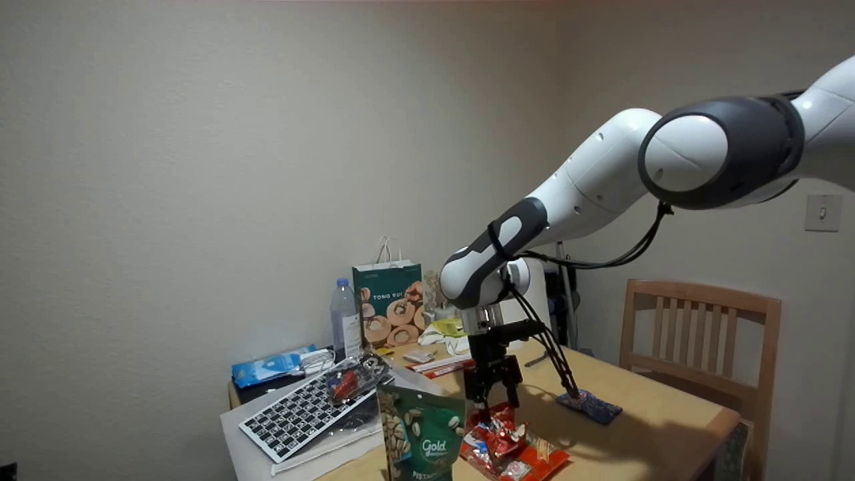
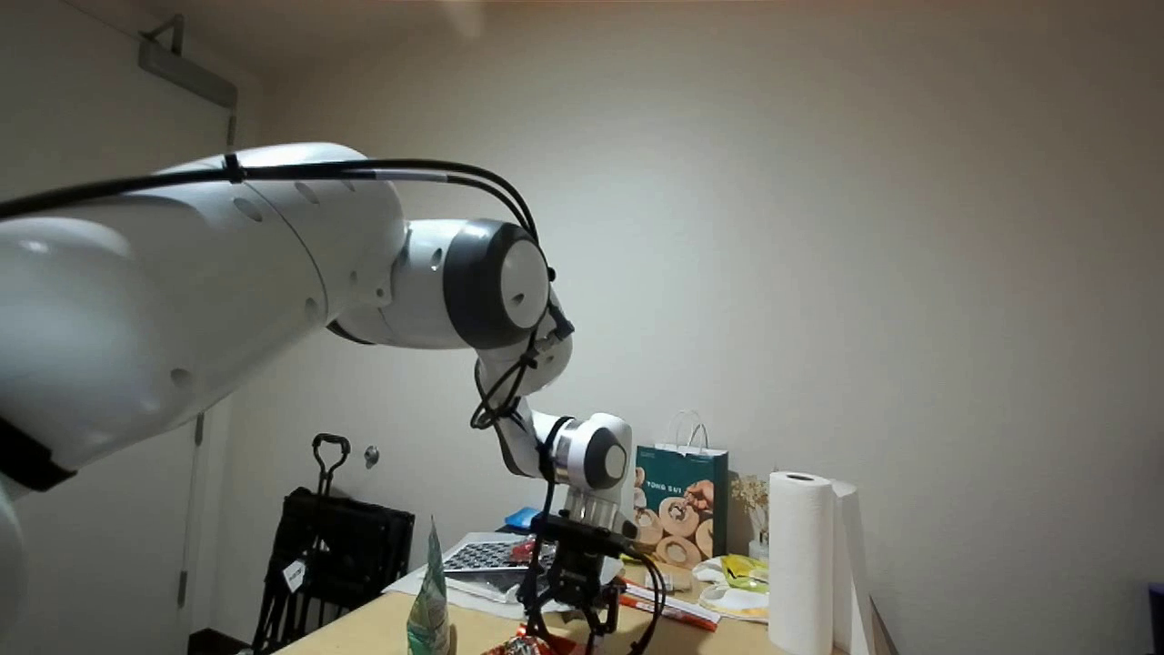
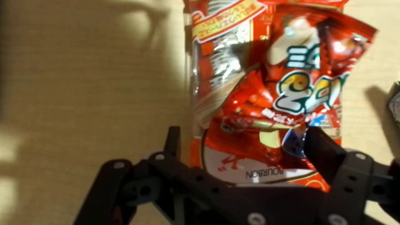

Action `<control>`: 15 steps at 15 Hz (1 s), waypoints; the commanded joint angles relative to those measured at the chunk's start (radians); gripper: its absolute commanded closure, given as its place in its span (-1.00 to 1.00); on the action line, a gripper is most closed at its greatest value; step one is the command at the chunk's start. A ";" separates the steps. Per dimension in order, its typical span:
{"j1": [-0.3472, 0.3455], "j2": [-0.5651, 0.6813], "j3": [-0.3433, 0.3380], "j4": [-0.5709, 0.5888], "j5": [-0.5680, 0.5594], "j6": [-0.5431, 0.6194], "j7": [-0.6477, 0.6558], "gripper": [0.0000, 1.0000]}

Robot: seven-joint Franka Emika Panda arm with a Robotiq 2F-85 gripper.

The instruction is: Pick up the small red plastic and put on top of the big red plastic

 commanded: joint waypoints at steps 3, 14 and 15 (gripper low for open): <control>-0.058 0.093 0.014 0.175 0.052 -0.111 -0.027 -1.00; -0.063 -0.084 -0.093 -0.053 0.059 0.094 0.178 -1.00; -0.071 -0.105 -0.110 -0.094 0.066 0.119 0.207 -1.00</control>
